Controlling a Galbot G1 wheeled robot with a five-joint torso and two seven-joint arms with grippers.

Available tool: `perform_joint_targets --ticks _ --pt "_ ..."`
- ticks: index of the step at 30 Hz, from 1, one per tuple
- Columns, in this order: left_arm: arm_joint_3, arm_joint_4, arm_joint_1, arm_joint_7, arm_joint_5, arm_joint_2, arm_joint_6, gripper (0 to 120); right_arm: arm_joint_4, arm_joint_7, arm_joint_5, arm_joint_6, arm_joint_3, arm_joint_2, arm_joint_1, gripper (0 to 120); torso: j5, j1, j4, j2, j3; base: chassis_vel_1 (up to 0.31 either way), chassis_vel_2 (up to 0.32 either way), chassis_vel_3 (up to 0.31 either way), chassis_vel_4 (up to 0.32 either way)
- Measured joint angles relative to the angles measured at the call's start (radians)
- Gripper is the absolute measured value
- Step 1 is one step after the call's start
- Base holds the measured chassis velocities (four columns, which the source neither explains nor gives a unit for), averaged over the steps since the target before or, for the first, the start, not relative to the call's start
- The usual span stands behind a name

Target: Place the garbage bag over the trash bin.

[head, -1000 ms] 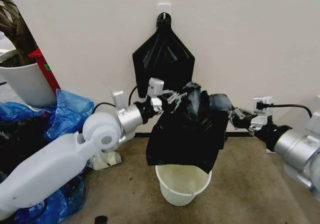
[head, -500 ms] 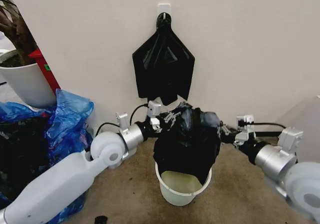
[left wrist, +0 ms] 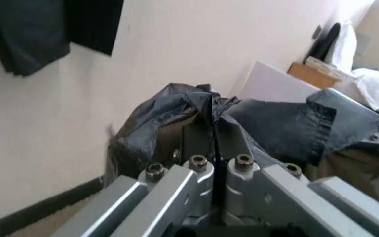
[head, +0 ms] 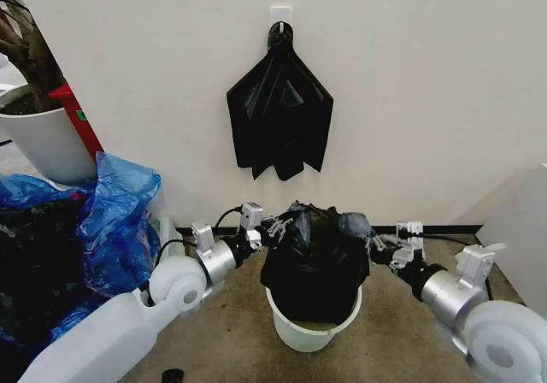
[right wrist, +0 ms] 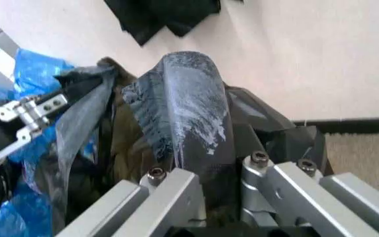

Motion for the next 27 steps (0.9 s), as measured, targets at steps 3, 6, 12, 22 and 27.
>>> perform_joint_targets --ticks 3,6,12,22,27 --pt "-0.011 0.002 0.036 -0.004 0.023 -0.002 0.0 0 -0.012 -0.018 -0.033 0.01 -0.007 0.027 -0.036 0 0.0 0.0 0.0 0.0 0.0 0.0 0.0 0.0 0.0" --pt "-0.037 -0.015 0.101 -0.007 0.046 0.009 0.003 0 -0.017 -0.017 -0.045 0.016 -0.012 0.044 -0.074 0 -0.0001 0.0 0.0 0.0 0.0 0.0 0.0 0.0 0.0" --pt "-0.101 -0.066 0.227 -0.012 0.077 0.04 0.005 0 0.008 0.035 -0.035 0.02 -0.009 0.039 -0.136 0 0.0 0.0 0.0001 0.0 0.0 0.0 0.0 0.0 0.0" --pt "-0.226 -0.189 0.457 -0.02 0.165 0.092 -0.042 0 0.09 0.289 0.085 -0.039 0.016 0.019 -0.2 0 -0.0002 0.0 0.0002 0.0 0.0 0.0 0.0 0.0 0.0" --pt "-0.232 -0.229 0.539 -0.022 0.198 0.089 -0.056 0 0.111 0.392 0.142 -0.064 0.012 0.033 -0.228 0 0.0 0.0 0.0 0.0 0.0 0.0 0.0 0.0 0.0"
